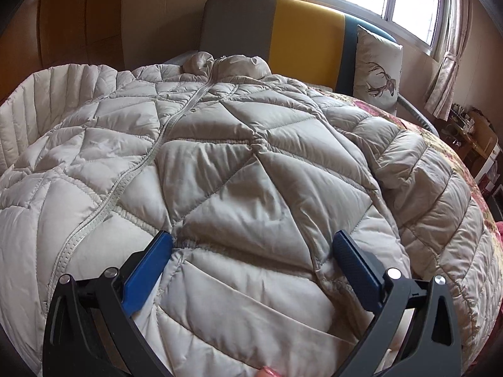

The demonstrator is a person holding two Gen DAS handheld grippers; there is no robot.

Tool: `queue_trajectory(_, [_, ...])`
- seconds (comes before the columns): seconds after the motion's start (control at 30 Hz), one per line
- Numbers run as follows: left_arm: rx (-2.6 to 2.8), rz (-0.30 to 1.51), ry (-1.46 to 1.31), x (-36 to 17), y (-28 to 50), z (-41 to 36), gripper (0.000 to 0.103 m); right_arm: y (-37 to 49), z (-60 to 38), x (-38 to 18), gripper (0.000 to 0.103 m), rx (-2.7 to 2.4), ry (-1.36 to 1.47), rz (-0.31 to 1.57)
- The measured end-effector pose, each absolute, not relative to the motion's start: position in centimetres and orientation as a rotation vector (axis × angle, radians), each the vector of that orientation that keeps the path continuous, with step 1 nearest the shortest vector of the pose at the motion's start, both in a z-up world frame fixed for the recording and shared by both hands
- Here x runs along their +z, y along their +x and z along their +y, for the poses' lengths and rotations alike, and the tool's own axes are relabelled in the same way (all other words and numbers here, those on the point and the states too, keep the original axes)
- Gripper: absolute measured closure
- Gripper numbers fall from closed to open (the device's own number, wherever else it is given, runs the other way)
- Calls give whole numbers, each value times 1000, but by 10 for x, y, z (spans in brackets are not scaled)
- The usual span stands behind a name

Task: Fold large clothes
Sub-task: 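Grasp the jacket sleeve cuff with the left gripper and lift it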

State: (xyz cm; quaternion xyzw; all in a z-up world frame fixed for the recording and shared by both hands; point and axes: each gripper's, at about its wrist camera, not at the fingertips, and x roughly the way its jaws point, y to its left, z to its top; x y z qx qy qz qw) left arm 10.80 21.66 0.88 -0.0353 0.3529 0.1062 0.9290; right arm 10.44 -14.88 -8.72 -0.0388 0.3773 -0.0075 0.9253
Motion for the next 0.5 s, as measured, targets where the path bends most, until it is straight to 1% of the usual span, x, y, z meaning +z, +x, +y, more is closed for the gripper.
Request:
queue_trajectory(0.23, [370, 793, -184, 0, 150, 328, 71, 101, -157, -91, 2, 25, -32, 743])
queue_trajectory(0.4, [504, 850, -276, -22, 172, 399, 71, 100, -157, -91, 2, 34, -26, 738])
queue_trajectory(0.5, [540, 871, -338, -36, 182, 428, 71, 101, -157, -92, 2, 35, -30, 736])
